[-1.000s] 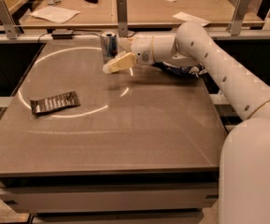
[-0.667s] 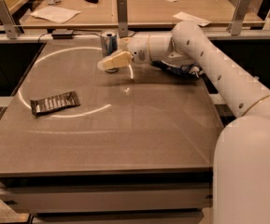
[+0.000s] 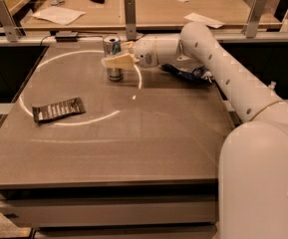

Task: Pick redbull can

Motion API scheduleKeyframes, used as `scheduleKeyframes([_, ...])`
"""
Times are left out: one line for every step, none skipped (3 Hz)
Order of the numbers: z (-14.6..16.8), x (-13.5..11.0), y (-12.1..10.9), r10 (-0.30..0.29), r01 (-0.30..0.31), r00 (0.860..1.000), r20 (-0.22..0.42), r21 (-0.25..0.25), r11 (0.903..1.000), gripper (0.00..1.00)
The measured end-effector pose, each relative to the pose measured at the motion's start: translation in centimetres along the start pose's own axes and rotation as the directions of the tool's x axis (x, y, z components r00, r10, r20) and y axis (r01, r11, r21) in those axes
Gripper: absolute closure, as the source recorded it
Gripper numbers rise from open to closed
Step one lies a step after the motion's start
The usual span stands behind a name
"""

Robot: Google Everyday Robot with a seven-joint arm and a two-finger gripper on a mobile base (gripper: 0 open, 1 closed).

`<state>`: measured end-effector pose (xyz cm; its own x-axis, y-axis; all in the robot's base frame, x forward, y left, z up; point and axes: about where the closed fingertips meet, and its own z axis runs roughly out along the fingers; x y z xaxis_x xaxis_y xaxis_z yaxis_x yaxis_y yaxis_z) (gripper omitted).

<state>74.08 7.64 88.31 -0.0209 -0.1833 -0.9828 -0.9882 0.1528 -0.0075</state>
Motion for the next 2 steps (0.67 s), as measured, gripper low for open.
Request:
scheduleKeyframes([-0.5, -0.7, 0.1, -0.002, 0.002, 1.000, 0.011, 0.000, 1.0000, 0.88])
scheduleKeyframes([-1.4, -2.4, 0.7, -0.018, 0.018, 1.000, 0.019, 0.001, 0.9998, 1.00])
